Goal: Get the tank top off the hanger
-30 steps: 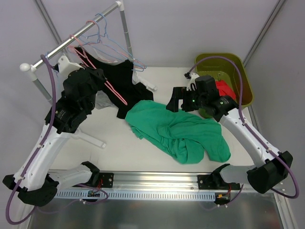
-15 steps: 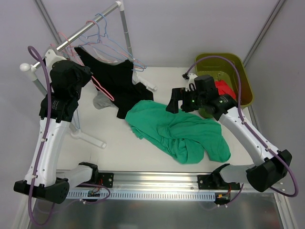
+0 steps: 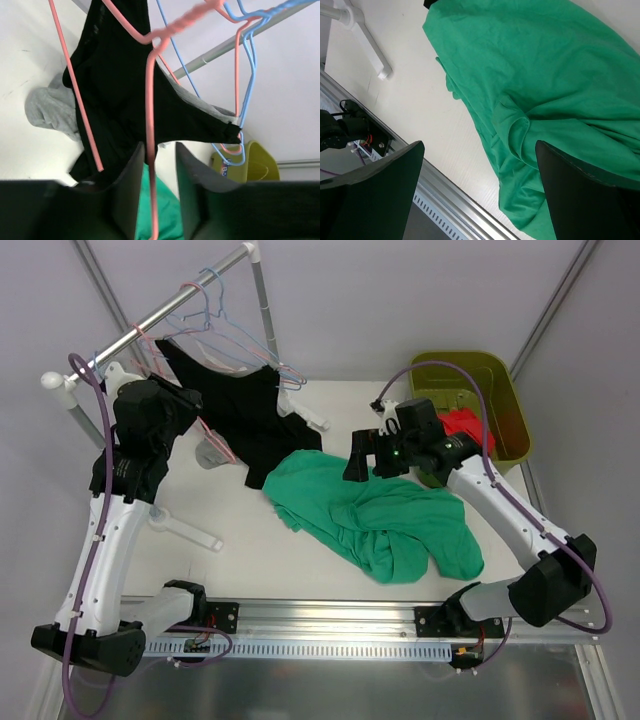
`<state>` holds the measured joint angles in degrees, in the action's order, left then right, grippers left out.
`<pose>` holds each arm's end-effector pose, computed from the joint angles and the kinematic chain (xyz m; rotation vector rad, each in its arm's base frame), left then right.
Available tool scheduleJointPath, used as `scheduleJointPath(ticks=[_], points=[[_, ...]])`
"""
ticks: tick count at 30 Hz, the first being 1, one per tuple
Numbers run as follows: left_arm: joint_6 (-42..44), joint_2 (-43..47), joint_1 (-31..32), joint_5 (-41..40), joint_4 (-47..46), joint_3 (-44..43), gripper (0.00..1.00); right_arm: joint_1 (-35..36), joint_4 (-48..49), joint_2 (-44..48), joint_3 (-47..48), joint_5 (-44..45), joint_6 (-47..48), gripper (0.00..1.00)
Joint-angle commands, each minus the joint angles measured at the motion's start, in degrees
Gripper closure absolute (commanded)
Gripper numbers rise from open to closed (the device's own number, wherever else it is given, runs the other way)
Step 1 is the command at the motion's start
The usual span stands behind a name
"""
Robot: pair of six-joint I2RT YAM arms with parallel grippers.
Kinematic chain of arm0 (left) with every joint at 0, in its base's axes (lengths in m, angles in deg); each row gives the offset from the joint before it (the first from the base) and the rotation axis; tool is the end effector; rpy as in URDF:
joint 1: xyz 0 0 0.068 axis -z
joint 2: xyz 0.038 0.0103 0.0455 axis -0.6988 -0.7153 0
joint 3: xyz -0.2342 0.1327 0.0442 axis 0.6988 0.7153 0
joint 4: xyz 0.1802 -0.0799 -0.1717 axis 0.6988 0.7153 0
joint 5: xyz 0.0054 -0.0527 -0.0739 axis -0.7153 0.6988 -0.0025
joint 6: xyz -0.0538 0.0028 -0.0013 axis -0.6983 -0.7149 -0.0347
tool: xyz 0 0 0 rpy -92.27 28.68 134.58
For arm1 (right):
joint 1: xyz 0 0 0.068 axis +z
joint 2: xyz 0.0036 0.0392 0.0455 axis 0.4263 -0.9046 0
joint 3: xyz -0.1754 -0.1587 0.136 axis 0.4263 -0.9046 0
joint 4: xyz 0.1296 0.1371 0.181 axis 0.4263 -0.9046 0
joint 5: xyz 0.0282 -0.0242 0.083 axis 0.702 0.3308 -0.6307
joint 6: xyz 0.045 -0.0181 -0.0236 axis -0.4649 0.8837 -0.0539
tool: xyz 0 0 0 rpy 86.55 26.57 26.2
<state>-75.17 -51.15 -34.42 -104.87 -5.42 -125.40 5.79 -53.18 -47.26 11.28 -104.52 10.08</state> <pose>0.2115 -0.0265 0.4560 -0.7570 1.5931 -0.4647 0.2508 0.1640 0.3486 -0.7359 2.1632 0.6735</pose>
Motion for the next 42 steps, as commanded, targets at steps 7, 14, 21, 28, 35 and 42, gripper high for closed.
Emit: scheduleJointPath(ticks=[7, 14, 21, 28, 35, 42], points=[[2.75, 0.41, -0.16, 4.11, 0.71, -8.54, 0.01, 6.05, -8.78, -9.01, 3.41, 10.47, 8.36, 0.01], [2.31, 2.08, -0.07, 11.49, 0.62, -12.25, 0.01, 9.67, -7.64, -20.69, 4.03, 27.53, 7.07, 0.01], [3.63, 7.88, 1.07, 24.92, 0.97, -8.56, 0.01, 9.93, -7.64, -27.20, -0.45, 32.47, -0.15, 0.00], [8.72, 13.59, 1.25, 34.34, 3.42, -6.97, 0.01, 9.67, -0.19, -35.21, -6.15, 15.12, -2.88, 0.08], [14.70, 18.42, 1.25, 40.50, 4.57, -7.33, 0.01, 10.19, 6.33, -27.93, -9.16, 15.68, -5.43, 1.00], [15.50, 22.56, 1.25, 41.21, 5.45, -3.64, 0.01, 10.20, 6.95, -7.02, -1.43, 24.20, -6.13, 1.00]])
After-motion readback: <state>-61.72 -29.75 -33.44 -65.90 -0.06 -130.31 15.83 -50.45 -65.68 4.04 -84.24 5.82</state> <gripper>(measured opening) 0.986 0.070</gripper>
